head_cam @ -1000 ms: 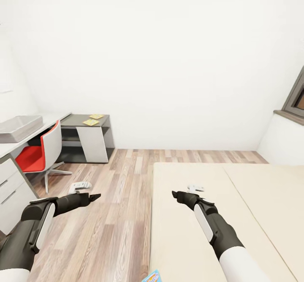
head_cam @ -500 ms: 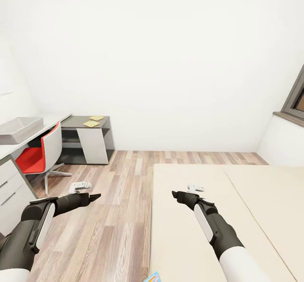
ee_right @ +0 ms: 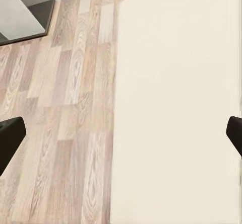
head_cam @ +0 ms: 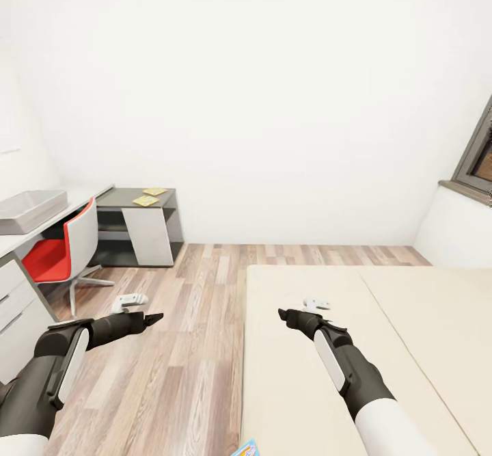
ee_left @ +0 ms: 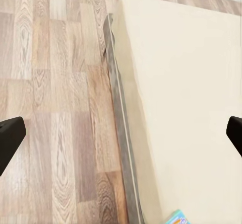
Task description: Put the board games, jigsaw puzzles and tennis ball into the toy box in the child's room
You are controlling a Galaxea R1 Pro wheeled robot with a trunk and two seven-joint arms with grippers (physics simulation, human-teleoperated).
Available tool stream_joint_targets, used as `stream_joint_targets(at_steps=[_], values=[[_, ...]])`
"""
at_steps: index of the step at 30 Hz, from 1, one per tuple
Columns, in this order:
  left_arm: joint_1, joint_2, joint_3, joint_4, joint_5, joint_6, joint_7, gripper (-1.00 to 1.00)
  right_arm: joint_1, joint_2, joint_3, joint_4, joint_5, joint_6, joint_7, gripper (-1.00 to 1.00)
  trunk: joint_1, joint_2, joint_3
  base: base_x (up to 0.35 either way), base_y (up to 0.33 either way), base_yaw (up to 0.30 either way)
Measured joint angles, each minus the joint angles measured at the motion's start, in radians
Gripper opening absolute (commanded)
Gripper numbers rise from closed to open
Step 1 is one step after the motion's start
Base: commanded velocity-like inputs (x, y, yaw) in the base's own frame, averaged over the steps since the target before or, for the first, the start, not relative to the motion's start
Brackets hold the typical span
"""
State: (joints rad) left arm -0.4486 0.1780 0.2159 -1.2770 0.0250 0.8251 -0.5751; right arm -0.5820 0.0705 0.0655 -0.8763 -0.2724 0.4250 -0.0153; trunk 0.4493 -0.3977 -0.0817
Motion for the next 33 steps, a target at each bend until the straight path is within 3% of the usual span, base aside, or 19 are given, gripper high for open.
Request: stream_joint_targets(at_steps=[8,33], values=[[0.0,0.0,0.0,0.0,0.0,0.0,-0.001,1.0,0.0,0.0,0.0,0.0,-0.001,0.0,0.0,1.0,0.0,0.0,0.003,0.0,0.0,-0.145],[0.0,0.0,0.001,-0.002,0.0,-0.001,-0.006,1.0,0.0,0.0,0.0,0.0,-0.001,0.0,0.0,1.0,0.0,0.0,0.004,0.0,0.0,-0.006]])
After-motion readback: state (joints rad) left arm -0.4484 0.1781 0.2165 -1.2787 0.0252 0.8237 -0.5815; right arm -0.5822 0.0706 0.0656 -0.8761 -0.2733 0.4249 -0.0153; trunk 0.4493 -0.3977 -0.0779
